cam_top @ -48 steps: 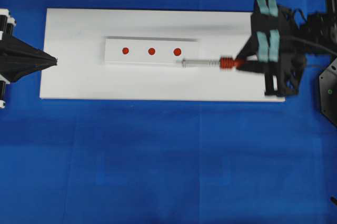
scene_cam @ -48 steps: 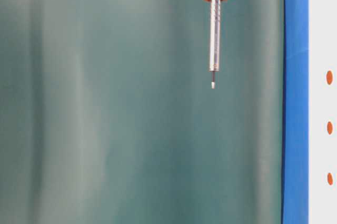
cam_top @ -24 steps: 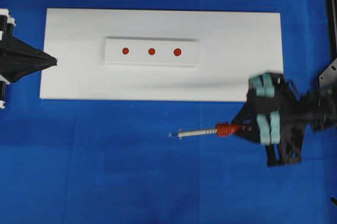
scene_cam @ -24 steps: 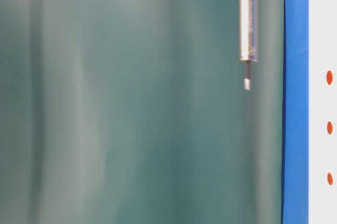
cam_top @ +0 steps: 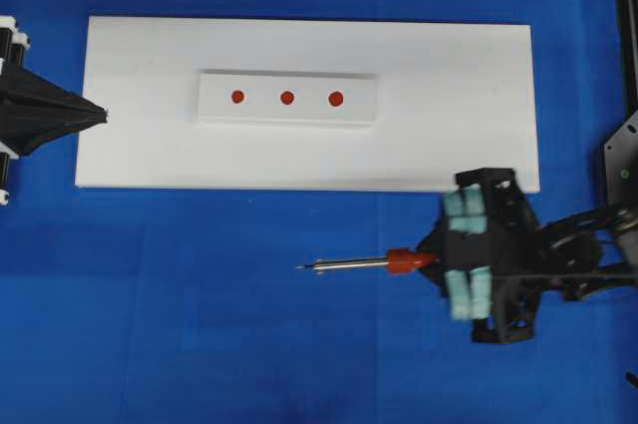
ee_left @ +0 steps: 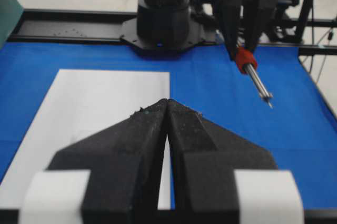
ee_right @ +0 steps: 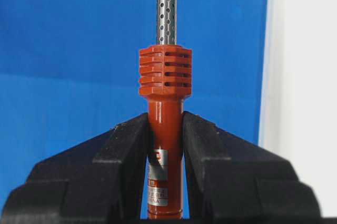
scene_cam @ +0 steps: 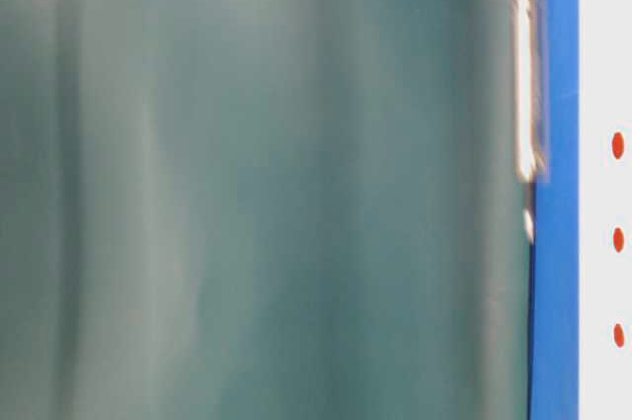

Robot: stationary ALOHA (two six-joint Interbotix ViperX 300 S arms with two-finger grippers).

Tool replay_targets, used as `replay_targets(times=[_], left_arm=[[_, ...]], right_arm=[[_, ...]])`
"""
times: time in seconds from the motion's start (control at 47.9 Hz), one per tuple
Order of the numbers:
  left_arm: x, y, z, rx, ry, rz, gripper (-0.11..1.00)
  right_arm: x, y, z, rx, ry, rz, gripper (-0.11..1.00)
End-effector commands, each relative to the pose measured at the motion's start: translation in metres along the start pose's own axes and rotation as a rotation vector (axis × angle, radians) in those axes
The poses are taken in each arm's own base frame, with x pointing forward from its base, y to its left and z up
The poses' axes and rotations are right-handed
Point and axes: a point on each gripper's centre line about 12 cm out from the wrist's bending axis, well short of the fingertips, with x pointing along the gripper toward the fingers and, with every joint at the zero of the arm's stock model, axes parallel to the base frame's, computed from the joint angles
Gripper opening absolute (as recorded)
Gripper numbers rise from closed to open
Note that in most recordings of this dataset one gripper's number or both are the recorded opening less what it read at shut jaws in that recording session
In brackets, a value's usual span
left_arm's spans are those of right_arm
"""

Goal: Touch the tip of the soldering iron to the mark.
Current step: 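Lift the iron and carry it back toward the table front, then lower the iron onto the blue table and open the right gripper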

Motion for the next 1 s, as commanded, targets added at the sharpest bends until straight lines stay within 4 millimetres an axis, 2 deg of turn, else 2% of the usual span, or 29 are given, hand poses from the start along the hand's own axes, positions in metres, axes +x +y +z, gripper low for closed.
replay_targets(times=[0.0,0.293,0.481,0.752,0.982], left_arm=[[0.002,0.000,0.005,0.001,-0.020,-0.003,0.00],[0.002,0.000,0.005,0.000,-0.018,-0.002,0.00],[0.002,-0.001,0.005,0.000,-0.017,-0.003,0.00],[0.002,-0.001,0.004,0.000,-0.014,-0.003,0.00],[0.002,-0.001,0.004,0.000,-0.014,-0.004,0.00]], right_arm=[[0.005,0.004,0.026,0.009,-0.045,0.000,0.06],[0.056,0.004,0.075,0.014,-0.051,-0.062,0.06],[0.063,0.007,0.086,0.012,-0.064,-0.062,0.06],[0.074,0.004,0.078,0.011,-0.049,-0.060,0.06],[0.107,0.000,0.060,0.028,-0.041,-0.017,0.06]])
